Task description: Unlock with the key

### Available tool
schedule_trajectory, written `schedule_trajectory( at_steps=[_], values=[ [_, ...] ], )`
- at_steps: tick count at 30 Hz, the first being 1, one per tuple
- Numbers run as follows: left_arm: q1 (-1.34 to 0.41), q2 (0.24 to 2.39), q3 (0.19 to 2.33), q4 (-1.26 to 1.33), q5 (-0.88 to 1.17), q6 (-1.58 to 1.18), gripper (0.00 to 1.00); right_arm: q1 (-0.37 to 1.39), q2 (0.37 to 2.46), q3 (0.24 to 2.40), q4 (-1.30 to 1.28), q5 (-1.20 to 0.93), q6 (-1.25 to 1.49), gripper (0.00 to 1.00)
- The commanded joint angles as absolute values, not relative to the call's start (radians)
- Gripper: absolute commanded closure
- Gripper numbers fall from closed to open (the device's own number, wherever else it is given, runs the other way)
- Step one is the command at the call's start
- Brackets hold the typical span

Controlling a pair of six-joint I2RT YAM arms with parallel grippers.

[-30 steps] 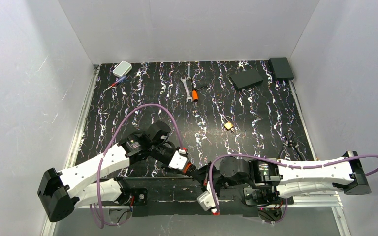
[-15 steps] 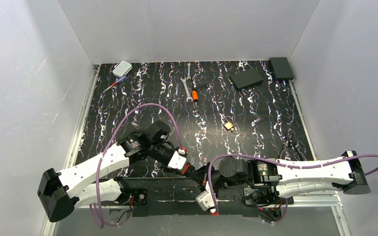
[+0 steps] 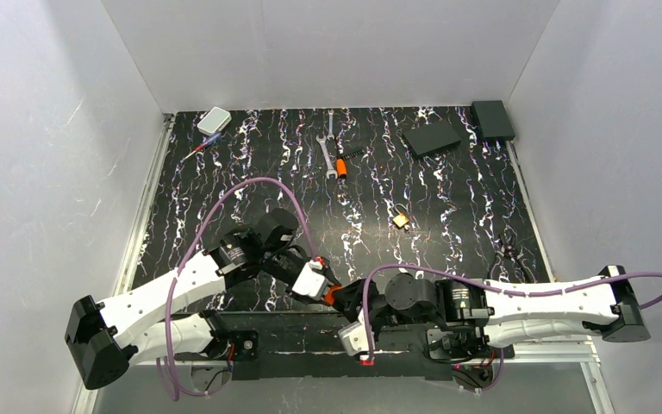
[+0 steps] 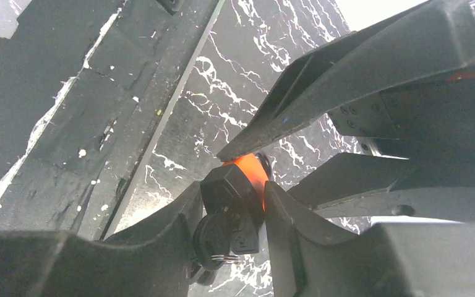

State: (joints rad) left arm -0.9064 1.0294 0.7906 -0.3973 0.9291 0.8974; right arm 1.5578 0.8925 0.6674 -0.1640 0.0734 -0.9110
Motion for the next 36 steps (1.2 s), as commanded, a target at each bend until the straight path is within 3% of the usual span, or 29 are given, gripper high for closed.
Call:
schedule_trajectory(
  at_steps=[1,8,16,18,23,29,36],
  values=[
    [-0.914,0.995,0.846,-0.340,1.028,0.901,1.00,1.552,0.859,0.686,-0.205,0.108,-0.840,0.53],
    [-0.915,1.007,0.841,-0.346,0.997,0.904,1.00,1.552,0.810,0.710,-0.260,0.105,-0.787,0.50],
    [-0.913,1.027,0.835,-0.329,0.961,0.883,1.00,1.553,0.743,0.739,-0.315,0.059,-0.685,0.30],
    [-0.912,1.031,0.833,-0.323,0.952,0.877,1.00,1.552,0.728,0.743,-0.328,0.079,-0.672,0.29],
    [-0.905,1.033,0.823,-0.294,0.924,0.855,1.00,1.552,0.690,0.728,-0.303,0.151,-0.604,0.32],
    [-0.899,1.032,0.814,-0.270,0.911,0.835,1.00,1.554,0.678,0.704,-0.251,0.164,-0.518,0.50],
    [-0.895,1.037,0.816,-0.268,0.915,0.829,1.00,1.554,0.706,0.711,-0.243,0.155,-0.518,0.55]
  ],
)
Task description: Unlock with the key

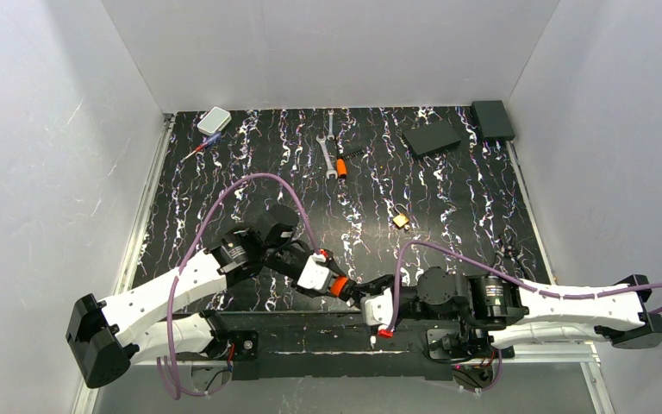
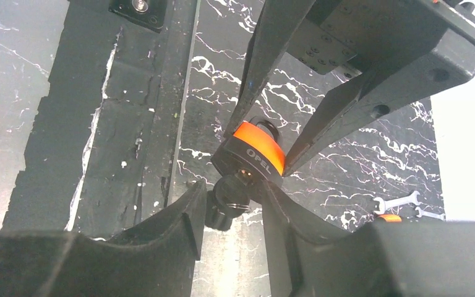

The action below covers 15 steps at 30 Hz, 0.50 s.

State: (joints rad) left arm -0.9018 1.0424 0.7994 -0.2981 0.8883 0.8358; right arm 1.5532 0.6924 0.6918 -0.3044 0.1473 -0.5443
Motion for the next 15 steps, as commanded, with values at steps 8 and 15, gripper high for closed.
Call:
schedule_trajectory(
  at_steps=[8,15],
  values=[
    [-0.893,1.019,0.806,-0.256,0.872,0.822,1.00,1.554,0.727,0.722,-0.221,0.332,-0.439,0.45],
    [-0.894,1.011,0.798,-0.226,0.821,0.808,1.00,1.554,0.701,0.717,-0.182,0.315,-0.263,0.46]
  ],
)
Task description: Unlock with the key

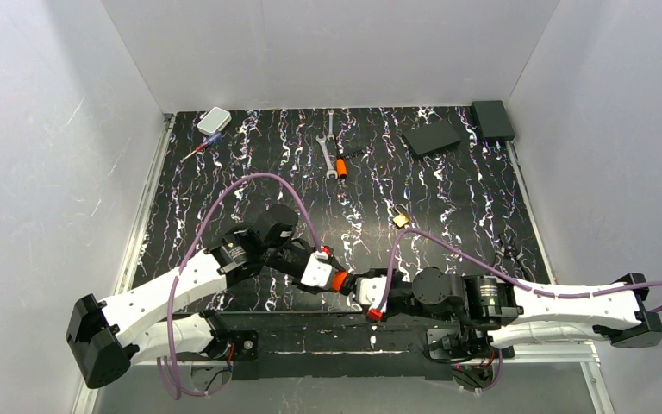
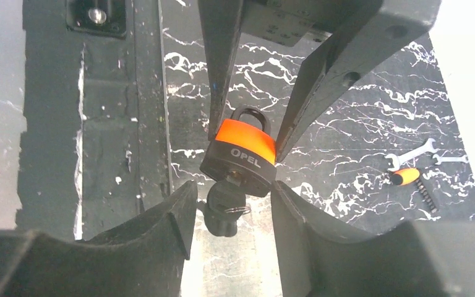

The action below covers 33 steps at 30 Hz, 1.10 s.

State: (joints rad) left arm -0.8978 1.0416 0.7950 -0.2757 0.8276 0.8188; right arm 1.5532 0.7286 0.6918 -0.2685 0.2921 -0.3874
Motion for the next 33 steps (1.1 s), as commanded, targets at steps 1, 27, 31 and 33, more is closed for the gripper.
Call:
schedule_trajectory(
  at_steps=[1,27,31,33],
  values=[
    [-0.894,1.011,0.798,-0.223,0.817,0.806,1.00,1.554,0.697,0.715,-0.178,0.316,-0.249,0.48],
    [-0.894,0.983,0.788,-0.210,0.780,0.800,1.00,1.554,0.678,0.661,-0.189,0.454,-0.170,0.52],
    [-0.894,0.982,0.788,-0.210,0.781,0.799,1.00,1.554,0.682,0.663,-0.190,0.449,-0.167,0.56],
    [-0.894,0.980,0.788,-0.210,0.781,0.799,1.00,1.554,0.685,0.663,-0.192,0.447,-0.169,0.59]
  ],
)
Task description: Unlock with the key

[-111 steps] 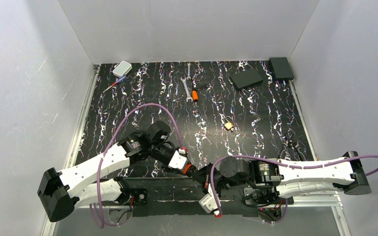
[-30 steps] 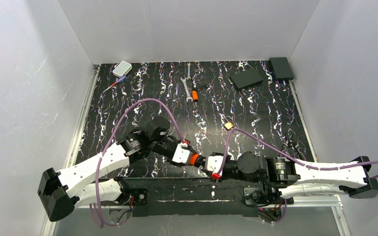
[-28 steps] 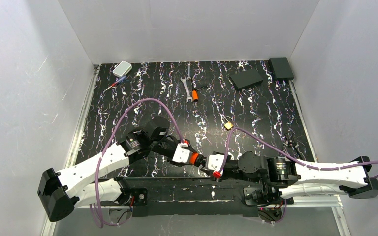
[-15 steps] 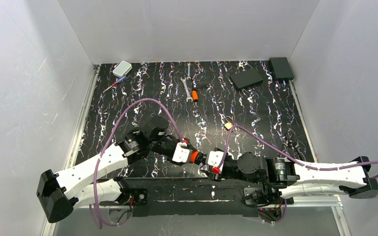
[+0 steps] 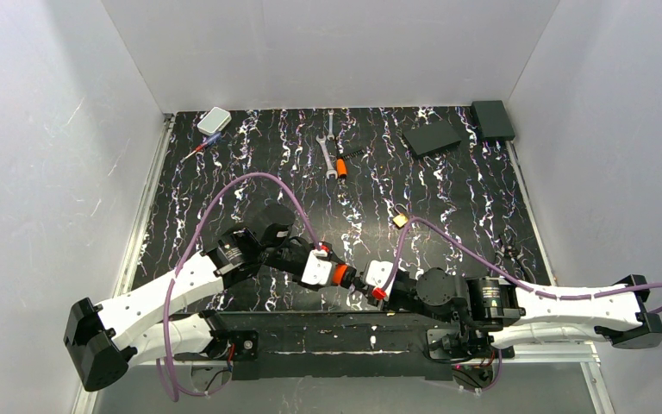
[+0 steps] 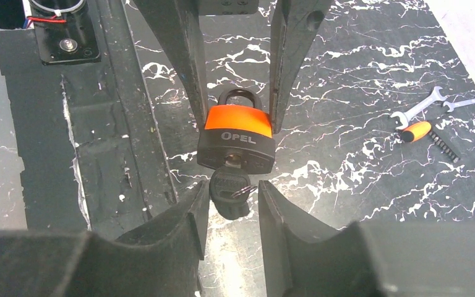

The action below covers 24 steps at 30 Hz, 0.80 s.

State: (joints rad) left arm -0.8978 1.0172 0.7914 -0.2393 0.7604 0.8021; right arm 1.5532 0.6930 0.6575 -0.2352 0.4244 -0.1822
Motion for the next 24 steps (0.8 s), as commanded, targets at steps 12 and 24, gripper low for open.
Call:
schedule_trajectory(
  at_steps=[12,24],
  values=[
    [-0.894,0.977,0.788,-0.210,0.799,0.796,1.00,1.554,0.731,0.654,-0.121,0.442,-0.191,0.85],
    [-0.893,0.961,0.779,-0.199,0.792,0.794,1.00,1.554,0.824,0.644,-0.009,0.472,-0.188,0.94]
  ],
)
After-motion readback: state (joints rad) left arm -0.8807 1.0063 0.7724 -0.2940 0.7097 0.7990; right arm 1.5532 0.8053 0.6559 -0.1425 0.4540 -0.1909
